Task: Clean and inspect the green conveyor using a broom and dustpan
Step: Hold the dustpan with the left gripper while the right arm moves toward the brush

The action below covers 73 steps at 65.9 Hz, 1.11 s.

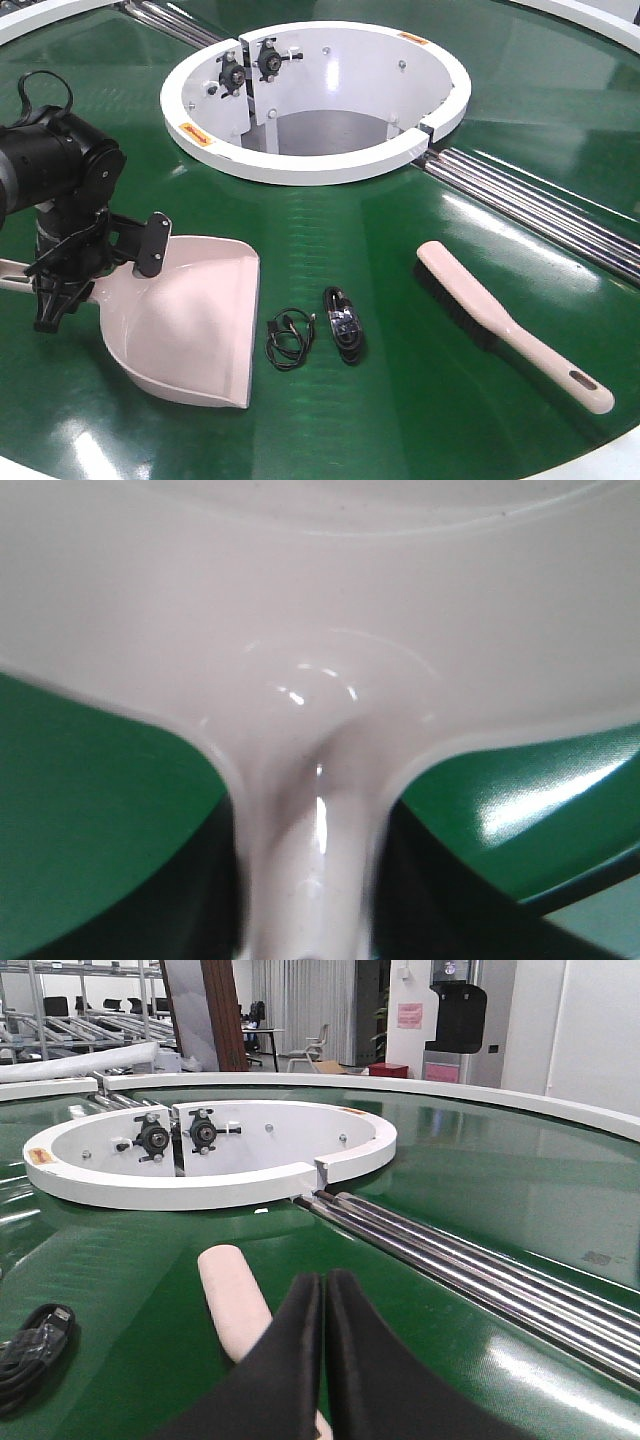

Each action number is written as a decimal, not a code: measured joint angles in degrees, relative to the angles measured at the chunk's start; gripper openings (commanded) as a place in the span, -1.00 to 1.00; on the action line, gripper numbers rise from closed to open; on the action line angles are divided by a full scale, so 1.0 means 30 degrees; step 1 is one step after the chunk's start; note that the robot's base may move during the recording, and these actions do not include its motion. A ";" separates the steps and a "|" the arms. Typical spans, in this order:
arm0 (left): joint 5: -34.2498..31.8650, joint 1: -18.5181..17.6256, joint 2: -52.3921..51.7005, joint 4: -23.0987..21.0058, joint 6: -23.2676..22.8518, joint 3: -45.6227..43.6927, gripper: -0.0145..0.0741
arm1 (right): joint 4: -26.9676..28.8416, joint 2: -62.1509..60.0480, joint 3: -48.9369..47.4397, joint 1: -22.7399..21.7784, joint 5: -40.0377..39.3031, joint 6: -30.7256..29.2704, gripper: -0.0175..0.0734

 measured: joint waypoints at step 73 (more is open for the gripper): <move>-0.0075 -0.0096 0.0000 -0.0318 -0.0034 0.0000 -0.69 | 0.0211 0.0022 -0.0694 0.0000 -0.1074 -0.0130 -0.63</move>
